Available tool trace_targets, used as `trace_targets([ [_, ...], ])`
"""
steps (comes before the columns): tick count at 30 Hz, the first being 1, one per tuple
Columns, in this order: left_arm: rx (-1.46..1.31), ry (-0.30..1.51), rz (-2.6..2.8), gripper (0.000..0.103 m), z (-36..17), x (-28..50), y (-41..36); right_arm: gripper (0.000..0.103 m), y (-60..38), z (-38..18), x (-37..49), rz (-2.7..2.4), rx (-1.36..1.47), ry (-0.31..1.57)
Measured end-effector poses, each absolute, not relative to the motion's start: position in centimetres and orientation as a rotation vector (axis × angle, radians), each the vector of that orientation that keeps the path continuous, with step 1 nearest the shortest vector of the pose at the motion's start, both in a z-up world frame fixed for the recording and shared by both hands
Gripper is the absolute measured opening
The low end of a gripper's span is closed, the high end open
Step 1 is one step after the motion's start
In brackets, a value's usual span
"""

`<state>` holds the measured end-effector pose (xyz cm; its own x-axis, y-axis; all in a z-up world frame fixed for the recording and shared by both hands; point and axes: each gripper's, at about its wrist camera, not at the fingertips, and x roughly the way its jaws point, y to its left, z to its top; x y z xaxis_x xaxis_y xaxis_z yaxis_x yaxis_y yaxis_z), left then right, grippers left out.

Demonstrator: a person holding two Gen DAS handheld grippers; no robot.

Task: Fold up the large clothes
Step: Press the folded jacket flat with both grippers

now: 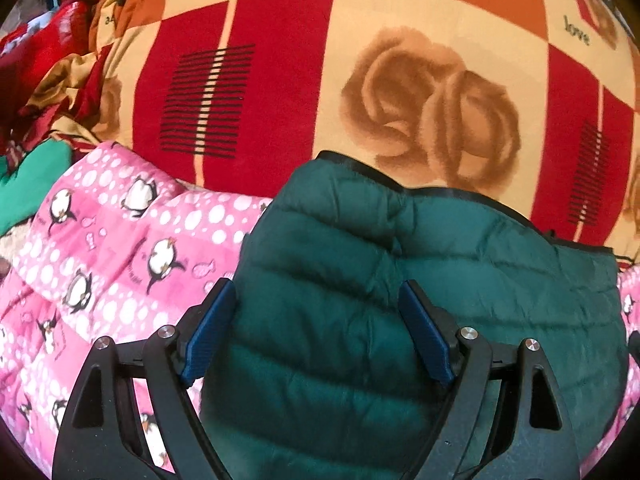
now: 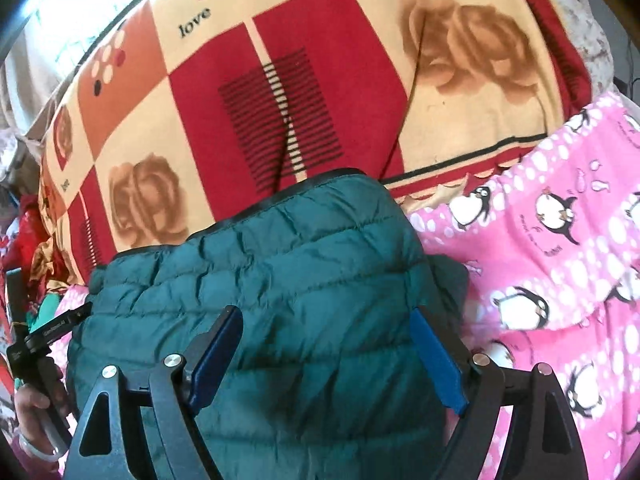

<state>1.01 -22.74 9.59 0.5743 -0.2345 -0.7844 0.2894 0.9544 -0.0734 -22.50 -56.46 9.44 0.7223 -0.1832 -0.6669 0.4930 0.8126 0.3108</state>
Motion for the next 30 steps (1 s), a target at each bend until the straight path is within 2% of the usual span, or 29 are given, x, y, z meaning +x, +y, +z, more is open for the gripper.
trace_targets([
  [7,0.056,0.923,-0.323,0.084,10.0,-1.8,-21.5,0.084,-56.2,6.8,-23.1,-0.418,0.467,0.752],
  [15,0.053,0.891,-0.332,0.084,10.9,-4.6,-20.4,0.083,-54.8,9.7,-25.4,-0.415,0.499,0.702],
  [23,0.042,0.906,-0.349,0.084,10.7,-5.6,-20.1,0.083,-53.6,9.3,-26.5,-0.399,0.486,0.736],
  [27,0.039,0.914,-0.348,0.084,10.5,-5.5,-20.2,0.090,-53.6,9.1,-26.4,-0.401,0.488,0.741],
  [30,0.040,0.917,-0.353,0.084,10.3,-5.3,-20.3,0.091,-53.8,8.9,-26.2,-0.406,0.487,0.749],
])
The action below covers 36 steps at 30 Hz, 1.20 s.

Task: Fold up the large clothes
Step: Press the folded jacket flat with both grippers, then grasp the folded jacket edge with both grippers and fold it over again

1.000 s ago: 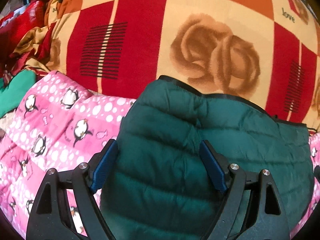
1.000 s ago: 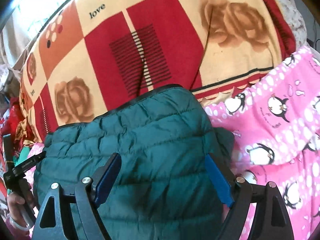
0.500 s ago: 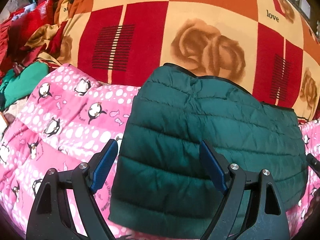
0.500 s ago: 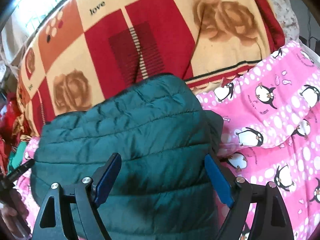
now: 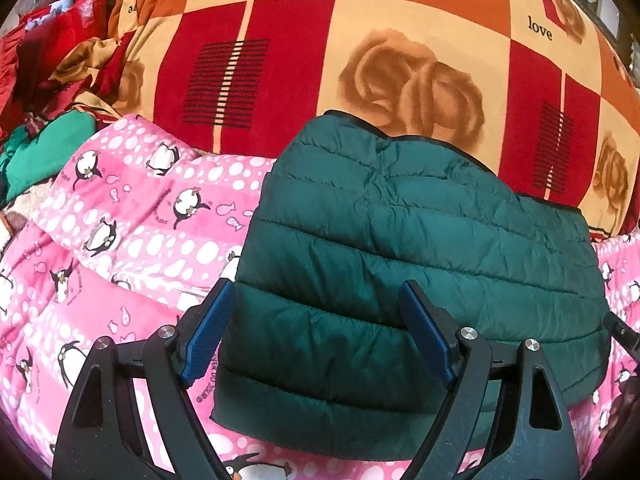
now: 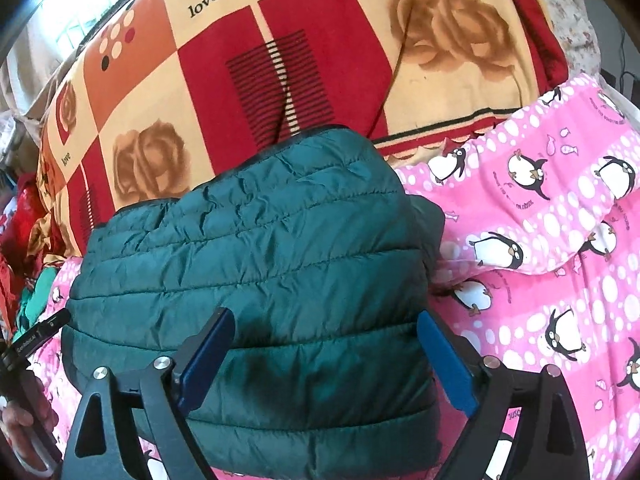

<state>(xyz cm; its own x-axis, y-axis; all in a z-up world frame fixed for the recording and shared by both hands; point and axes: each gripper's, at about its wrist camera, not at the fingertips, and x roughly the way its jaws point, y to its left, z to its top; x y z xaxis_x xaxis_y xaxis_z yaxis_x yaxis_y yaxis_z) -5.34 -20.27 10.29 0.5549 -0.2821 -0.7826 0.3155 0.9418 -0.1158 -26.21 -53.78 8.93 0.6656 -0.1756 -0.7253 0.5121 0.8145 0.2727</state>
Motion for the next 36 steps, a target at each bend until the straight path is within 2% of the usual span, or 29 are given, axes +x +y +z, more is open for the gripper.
trace_targets([
  [6,0.029,0.927,-0.367,0.084,9.8,-4.6,-20.3,0.092,-54.8,8.5,-25.8,-0.417,0.497,0.763],
  [11,0.001,0.951,-0.404,0.084,9.1,-3.5,-20.1,0.100,-56.2,7.6,-25.3,-0.417,0.536,0.779],
  [16,-0.104,0.990,-0.475,0.095,8.0,-1.7,-18.9,0.103,-57.6,6.8,-24.5,-0.412,0.557,0.795],
  [20,-0.278,1.097,-0.560,0.102,5.5,0.3,-17.7,0.103,-59.4,5.8,-23.6,-0.382,0.593,0.819],
  [24,-0.361,1.122,-0.619,0.102,4.3,1.0,-17.5,0.103,-60.9,4.6,-22.6,-0.305,0.637,0.838],
  [36,-0.306,1.167,-0.670,0.102,3.5,2.3,-19.9,0.103,-62.7,1.3,-19.8,-0.080,0.787,0.904],
])
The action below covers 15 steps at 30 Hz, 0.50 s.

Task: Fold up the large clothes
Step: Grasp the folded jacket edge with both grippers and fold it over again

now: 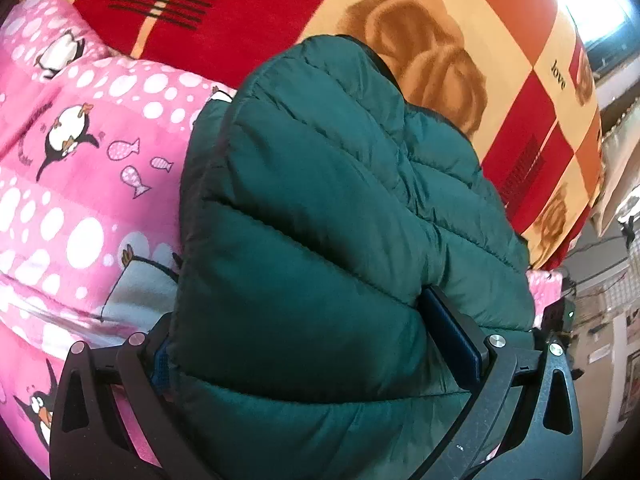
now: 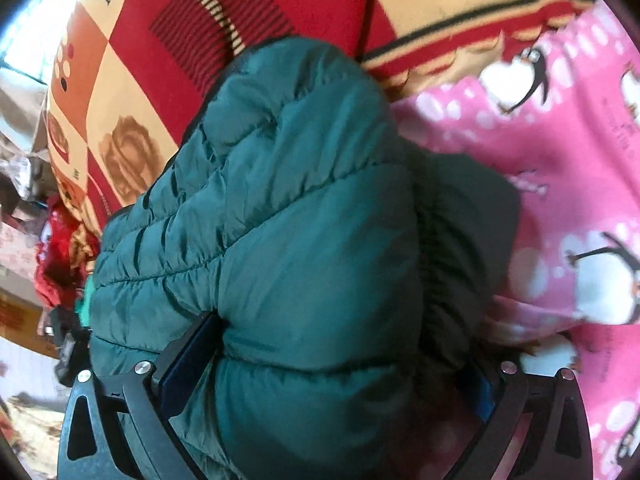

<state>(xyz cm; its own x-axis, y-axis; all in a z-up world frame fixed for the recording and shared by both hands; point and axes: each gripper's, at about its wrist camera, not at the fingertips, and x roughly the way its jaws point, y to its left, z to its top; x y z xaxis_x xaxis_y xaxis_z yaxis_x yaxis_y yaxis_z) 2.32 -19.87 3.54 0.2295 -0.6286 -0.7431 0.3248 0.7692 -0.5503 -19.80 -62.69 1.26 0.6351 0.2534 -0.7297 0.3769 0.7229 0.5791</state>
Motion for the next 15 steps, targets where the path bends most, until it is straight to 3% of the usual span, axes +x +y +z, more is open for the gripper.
trace_targets([
  [1,-0.296,1.164,-0.668,0.102,3.6,2.3,-20.0,0.103,-62.6,1.2,-19.8,-0.072,0.785,0.901],
  [2,-0.290,1.155,-0.670,0.094,3.8,2.1,-20.1,0.103,-62.4,1.3,-19.9,-0.067,0.778,0.896],
  [3,-0.290,1.142,-0.679,0.083,4.1,1.9,-20.2,0.095,-61.9,1.6,-20.0,-0.057,0.760,0.884],
  [4,-0.275,1.121,-0.680,0.079,4.6,1.4,-20.3,0.083,-61.6,2.0,-20.1,-0.049,0.750,0.872],
  [6,-0.234,1.078,-0.672,0.061,5.8,0.5,-20.5,0.069,-60.5,3.2,-20.7,-0.053,0.708,0.836],
  [8,-0.221,1.054,-0.671,0.049,6.8,-0.2,-20.4,0.058,-59.9,4.2,-21.3,-0.063,0.685,0.818],
  [10,-0.217,1.033,-0.681,0.043,8.0,-0.9,-20.0,0.049,-59.3,5.5,-22.1,-0.068,0.676,0.786],
  [15,-0.199,0.994,-0.714,0.037,10.9,-3.3,-18.7,0.043,-57.7,8.5,-23.8,-0.051,0.656,0.730],
])
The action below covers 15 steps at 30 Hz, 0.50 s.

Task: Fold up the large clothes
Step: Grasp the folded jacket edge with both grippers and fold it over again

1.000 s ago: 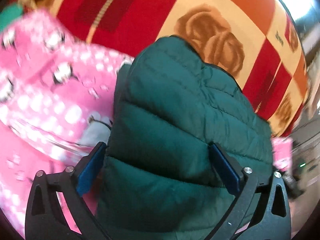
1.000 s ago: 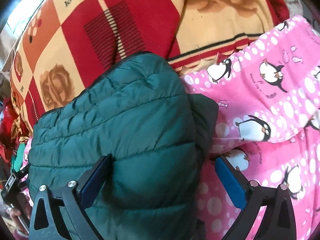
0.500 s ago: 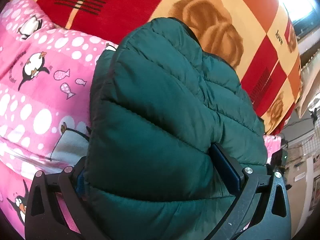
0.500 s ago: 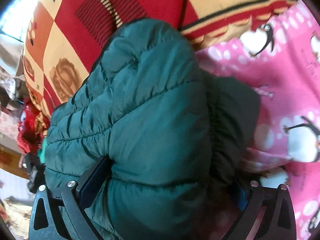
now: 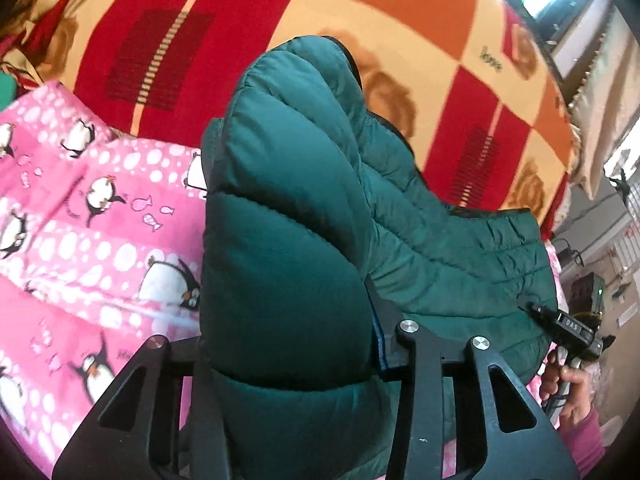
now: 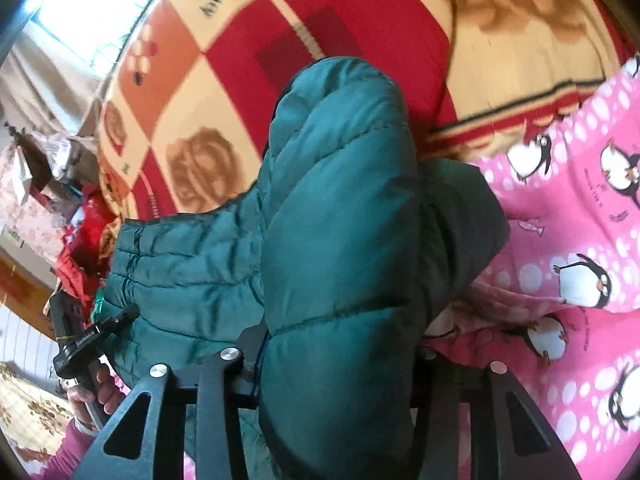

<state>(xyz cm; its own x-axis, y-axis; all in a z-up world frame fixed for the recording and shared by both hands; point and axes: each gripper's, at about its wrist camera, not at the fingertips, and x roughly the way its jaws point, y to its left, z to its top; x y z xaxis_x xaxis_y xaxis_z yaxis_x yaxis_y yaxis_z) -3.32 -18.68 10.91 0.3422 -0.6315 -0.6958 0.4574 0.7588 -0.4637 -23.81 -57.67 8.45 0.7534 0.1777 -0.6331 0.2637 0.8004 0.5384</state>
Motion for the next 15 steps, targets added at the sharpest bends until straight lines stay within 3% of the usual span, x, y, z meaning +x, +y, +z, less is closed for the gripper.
trace_targets([
  [11,-0.175,1.062,-0.749,0.038,13.8,-11.4,-11.5,0.042,-52.1,11.4,-31.4,0.048,0.684,0.731],
  [13,-0.162,1.081,-0.740,0.039,13.0,-12.4,-10.7,0.042,-51.2,10.8,-32.6,0.049,0.693,0.754],
  [15,-0.138,1.102,-0.713,0.048,11.7,-12.9,-10.2,0.044,-50.4,9.7,-33.9,0.027,0.690,0.785],
])
